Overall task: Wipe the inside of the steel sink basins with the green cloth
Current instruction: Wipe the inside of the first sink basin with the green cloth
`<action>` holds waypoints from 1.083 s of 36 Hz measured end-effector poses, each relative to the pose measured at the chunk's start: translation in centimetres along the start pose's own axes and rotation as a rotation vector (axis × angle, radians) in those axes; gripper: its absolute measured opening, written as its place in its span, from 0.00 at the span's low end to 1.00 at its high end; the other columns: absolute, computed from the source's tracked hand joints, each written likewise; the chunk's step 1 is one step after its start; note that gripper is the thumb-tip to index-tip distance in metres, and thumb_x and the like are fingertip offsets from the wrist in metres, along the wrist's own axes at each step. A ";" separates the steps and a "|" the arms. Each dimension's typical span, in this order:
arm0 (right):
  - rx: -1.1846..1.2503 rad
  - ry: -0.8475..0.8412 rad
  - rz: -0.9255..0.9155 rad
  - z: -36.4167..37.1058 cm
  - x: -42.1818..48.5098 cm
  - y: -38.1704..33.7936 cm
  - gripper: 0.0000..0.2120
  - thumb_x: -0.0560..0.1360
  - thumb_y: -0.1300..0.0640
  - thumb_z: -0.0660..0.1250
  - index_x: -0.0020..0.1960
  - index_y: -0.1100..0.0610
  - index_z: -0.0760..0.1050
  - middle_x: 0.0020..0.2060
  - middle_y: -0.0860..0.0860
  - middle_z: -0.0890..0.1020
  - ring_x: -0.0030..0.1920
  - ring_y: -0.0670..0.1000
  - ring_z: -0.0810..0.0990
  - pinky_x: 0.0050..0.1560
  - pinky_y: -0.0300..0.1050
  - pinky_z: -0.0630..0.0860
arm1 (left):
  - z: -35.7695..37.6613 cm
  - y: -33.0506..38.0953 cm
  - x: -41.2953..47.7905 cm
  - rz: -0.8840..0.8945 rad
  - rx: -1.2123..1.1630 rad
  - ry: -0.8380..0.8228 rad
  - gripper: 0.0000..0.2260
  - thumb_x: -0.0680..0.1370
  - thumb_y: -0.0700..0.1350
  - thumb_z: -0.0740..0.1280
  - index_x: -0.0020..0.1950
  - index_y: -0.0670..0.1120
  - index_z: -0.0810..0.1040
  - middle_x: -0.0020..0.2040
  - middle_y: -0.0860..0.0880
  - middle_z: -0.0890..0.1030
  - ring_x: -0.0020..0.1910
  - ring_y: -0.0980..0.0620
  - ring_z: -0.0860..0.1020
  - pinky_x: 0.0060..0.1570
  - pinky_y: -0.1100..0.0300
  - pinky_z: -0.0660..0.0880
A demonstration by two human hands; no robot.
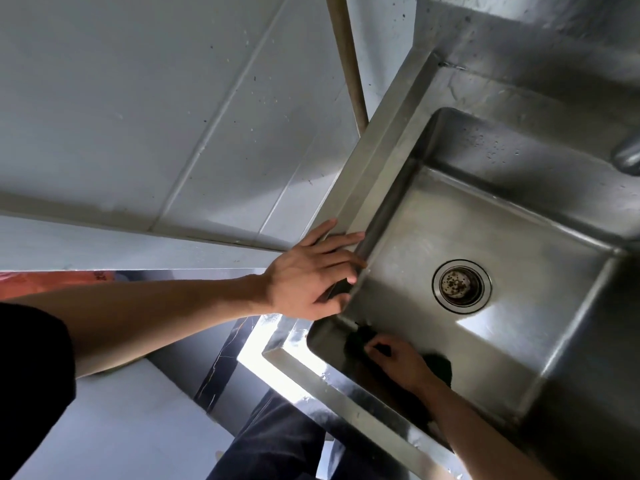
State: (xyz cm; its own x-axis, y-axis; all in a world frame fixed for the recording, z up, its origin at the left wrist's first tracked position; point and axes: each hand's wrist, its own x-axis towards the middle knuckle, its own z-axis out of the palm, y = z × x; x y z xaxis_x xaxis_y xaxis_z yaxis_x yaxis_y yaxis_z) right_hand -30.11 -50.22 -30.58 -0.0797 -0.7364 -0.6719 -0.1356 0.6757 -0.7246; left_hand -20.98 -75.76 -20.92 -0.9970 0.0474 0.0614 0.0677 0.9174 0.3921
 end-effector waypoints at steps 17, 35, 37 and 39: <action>0.095 0.012 -0.042 -1.9 -7.7 -1.6 0.08 0.77 0.54 0.69 0.43 0.41 0.79 0.42 0.41 0.81 0.45 0.40 0.79 0.50 0.39 0.72 | 0.0 0.0 0.0 0.018 0.023 0.018 0.07 0.73 0.49 0.73 0.48 0.48 0.83 0.59 0.52 0.85 0.78 0.47 0.70 0.77 0.37 0.62; 0.027 0.012 0.171 -1.6 -5.3 2.6 0.06 0.77 0.59 0.69 0.54 0.53 0.80 0.47 0.44 0.78 0.51 0.45 0.77 0.53 0.31 0.67 | 0.0 0.1 0.2 0.047 0.048 0.030 0.04 0.72 0.46 0.72 0.45 0.48 0.81 0.60 0.53 0.85 0.78 0.47 0.70 0.77 0.37 0.63; 0.050 -0.069 0.147 -2.1 -6.3 2.1 0.06 0.78 0.57 0.70 0.49 0.45 0.78 0.46 0.39 0.78 0.47 0.38 0.77 0.51 0.29 0.68 | 0.0 0.0 0.2 0.057 0.058 0.031 0.04 0.72 0.46 0.72 0.45 0.48 0.81 0.60 0.53 0.85 0.78 0.47 0.70 0.77 0.37 0.63; 0.089 -0.091 0.127 -2.7 -7.1 2.1 0.09 0.77 0.55 0.70 0.46 0.40 0.77 0.45 0.37 0.79 0.45 0.33 0.77 0.48 0.27 0.69 | 0.0 0.0 0.2 0.061 0.057 0.026 0.05 0.72 0.46 0.73 0.45 0.48 0.81 0.60 0.52 0.85 0.78 0.46 0.70 0.78 0.37 0.63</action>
State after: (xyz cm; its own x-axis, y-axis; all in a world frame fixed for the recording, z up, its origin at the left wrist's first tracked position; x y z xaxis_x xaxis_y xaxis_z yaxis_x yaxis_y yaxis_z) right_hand -32.54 -43.68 -26.90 0.0001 -0.6417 -0.7669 -0.0419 0.7662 -0.6412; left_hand -21.13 -75.76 -20.86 -0.9897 0.0939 0.1081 0.1251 0.9340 0.3345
